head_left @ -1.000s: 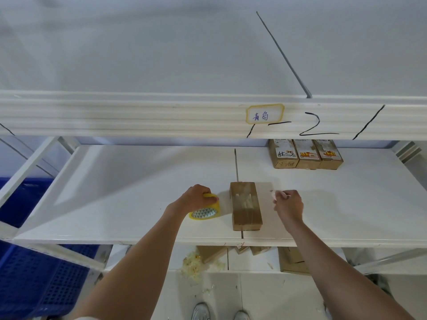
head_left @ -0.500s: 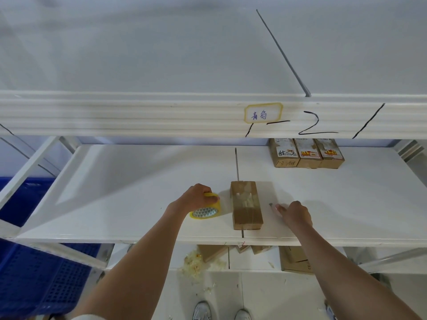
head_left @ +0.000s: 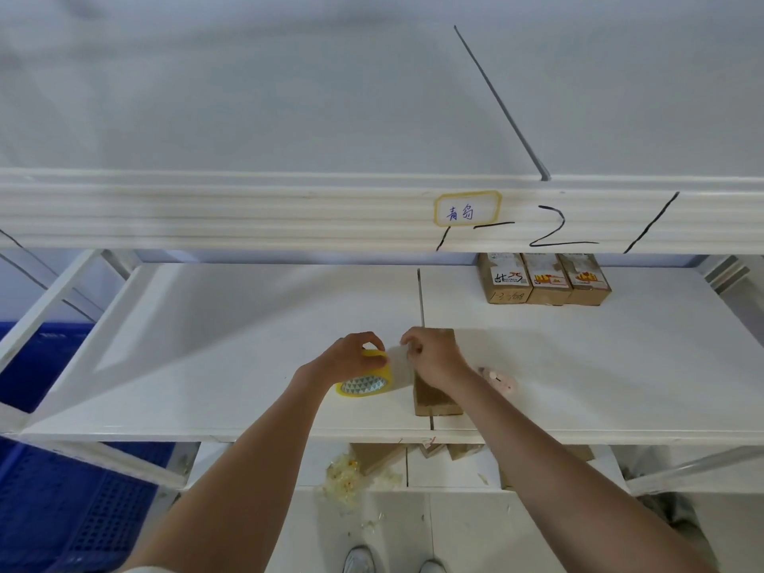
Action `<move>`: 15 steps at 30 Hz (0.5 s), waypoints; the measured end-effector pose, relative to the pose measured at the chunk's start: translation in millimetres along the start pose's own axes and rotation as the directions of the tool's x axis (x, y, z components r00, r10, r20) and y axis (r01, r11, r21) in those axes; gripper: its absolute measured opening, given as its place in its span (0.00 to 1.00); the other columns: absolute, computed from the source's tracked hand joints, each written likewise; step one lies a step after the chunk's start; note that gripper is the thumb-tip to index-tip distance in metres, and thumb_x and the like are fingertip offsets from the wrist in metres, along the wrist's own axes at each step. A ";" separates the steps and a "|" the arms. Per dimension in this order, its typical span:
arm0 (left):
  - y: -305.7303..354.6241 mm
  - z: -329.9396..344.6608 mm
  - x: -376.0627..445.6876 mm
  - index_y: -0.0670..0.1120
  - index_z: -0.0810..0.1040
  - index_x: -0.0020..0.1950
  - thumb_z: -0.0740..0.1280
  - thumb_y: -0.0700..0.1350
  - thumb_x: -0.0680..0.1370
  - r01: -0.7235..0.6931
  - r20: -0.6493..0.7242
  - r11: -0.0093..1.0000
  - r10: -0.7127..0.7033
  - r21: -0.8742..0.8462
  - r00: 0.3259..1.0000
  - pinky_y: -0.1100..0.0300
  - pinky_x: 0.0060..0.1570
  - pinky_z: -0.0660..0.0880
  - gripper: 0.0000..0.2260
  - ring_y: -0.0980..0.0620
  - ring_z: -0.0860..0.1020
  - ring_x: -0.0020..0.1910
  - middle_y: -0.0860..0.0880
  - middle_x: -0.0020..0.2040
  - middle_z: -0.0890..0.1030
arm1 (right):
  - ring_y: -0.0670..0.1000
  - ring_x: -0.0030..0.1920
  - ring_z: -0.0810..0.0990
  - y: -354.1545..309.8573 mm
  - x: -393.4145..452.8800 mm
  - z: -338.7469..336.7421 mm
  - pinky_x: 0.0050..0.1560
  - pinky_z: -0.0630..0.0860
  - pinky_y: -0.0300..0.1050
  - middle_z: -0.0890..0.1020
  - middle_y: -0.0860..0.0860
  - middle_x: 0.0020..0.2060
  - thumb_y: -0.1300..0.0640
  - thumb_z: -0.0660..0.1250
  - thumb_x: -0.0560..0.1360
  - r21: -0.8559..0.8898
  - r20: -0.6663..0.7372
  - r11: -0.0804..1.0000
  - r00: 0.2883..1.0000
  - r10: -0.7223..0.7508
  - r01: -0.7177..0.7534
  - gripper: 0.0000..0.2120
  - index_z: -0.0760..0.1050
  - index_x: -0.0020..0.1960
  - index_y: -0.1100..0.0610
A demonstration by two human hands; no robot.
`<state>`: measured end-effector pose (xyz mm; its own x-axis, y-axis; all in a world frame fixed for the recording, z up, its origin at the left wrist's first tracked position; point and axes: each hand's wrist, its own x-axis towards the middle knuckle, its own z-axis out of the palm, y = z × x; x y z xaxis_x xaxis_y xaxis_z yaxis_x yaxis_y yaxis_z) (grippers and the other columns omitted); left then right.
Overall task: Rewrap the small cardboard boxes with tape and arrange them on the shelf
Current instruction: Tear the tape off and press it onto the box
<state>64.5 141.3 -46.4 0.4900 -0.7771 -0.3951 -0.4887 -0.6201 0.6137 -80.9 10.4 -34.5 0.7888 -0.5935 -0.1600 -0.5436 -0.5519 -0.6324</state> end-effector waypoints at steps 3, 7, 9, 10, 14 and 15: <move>0.0 -3.2 0.5 0.59 0.78 0.60 0.67 0.52 0.80 -0.038 0.047 0.999 0.037 0.018 0.998 0.57 0.52 0.80 0.09 0.48 0.80 0.55 0.50 0.61 0.78 | 0.53 0.59 0.78 5.1 2.9 20.0 0.51 0.75 0.41 0.79 0.53 0.62 0.61 0.63 0.81 -0.080 0.065 0.996 0.997 0.031 -0.026 0.16 0.76 0.67 0.53; 0.8 -3.3 1.6 0.57 0.80 0.61 0.68 0.52 0.80 -0.063 0.045 0.997 0.061 0.034 0.997 0.61 0.51 0.78 0.10 0.50 0.80 0.55 0.50 0.62 0.79 | 0.57 0.65 0.75 6.9 11.1 25.3 0.60 0.76 0.47 0.76 0.56 0.67 0.59 0.64 0.81 -0.275 0.171 0.961 0.984 0.059 -0.010 0.20 0.72 0.72 0.53; 0.9 -2.1 1.9 0.57 0.80 0.61 0.68 0.52 0.80 -0.056 0.044 0.998 0.055 0.035 0.998 0.62 0.50 0.77 0.10 0.50 0.79 0.55 0.50 0.62 0.79 | 0.58 0.65 0.75 4.5 16.2 26.2 0.60 0.74 0.47 0.76 0.55 0.67 0.57 0.65 0.81 -0.349 0.187 0.937 0.980 0.073 -0.004 0.19 0.73 0.71 0.52; 1.0 -2.3 1.5 0.57 0.80 0.62 0.68 0.52 0.80 -0.055 0.042 0.998 0.054 0.038 0.998 0.62 0.51 0.77 0.11 0.50 0.79 0.55 0.51 0.62 0.79 | 0.57 0.65 0.75 1.3 17.9 25.8 0.61 0.72 0.47 0.76 0.55 0.66 0.56 0.65 0.81 -0.372 0.195 0.928 0.977 0.083 -0.004 0.18 0.74 0.70 0.53; 1.3 -3.7 -0.4 0.57 0.80 0.62 0.67 0.53 0.80 -0.056 0.041 0.997 0.054 0.046 0.998 0.62 0.51 0.76 0.11 0.51 0.78 0.55 0.51 0.64 0.78 | 0.57 0.64 0.76 -3.8 24.8 26.8 0.62 0.74 0.48 0.78 0.55 0.64 0.54 0.66 0.80 -0.404 0.217 0.914 0.968 0.127 -0.029 0.15 0.78 0.65 0.56; 1.5 -4.2 -0.7 0.57 0.80 0.63 0.67 0.53 0.81 -0.061 0.045 0.997 0.058 0.053 0.997 0.62 0.52 0.76 0.11 0.52 0.78 0.56 0.51 0.64 0.78 | 0.57 0.63 0.76 -5.2 24.5 25.8 0.61 0.75 0.47 0.77 0.56 0.65 0.55 0.66 0.80 -0.404 0.218 0.914 0.967 0.134 -0.036 0.16 0.77 0.66 0.57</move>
<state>66.4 141.3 -42.3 0.4276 -0.8160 -0.3890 -0.5554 -0.5767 0.5992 -51.4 13.9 -54.6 0.7522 -0.5197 -0.4050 -0.6409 -0.7200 -0.2663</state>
